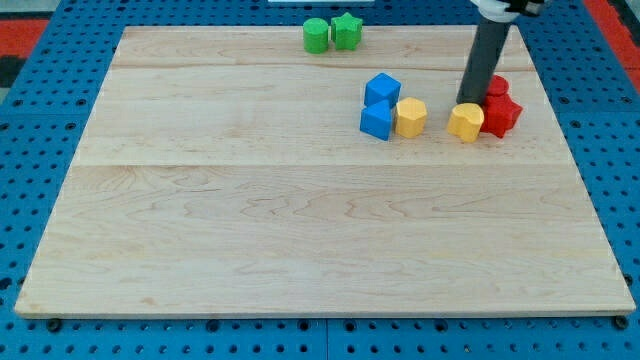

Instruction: Move the yellow heart down and left

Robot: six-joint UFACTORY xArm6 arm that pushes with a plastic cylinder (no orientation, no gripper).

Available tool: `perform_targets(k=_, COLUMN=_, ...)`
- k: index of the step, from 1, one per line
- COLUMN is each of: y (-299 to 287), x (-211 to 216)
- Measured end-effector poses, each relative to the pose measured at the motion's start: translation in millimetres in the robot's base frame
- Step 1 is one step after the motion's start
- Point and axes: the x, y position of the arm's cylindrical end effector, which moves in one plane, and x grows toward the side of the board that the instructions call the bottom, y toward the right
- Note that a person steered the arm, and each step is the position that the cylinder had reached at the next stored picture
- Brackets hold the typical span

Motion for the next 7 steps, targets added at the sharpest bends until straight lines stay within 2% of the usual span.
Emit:
perform_targets(k=4, y=2.1, x=98.8)
perform_targets(k=7, y=-6.8, x=70.2)
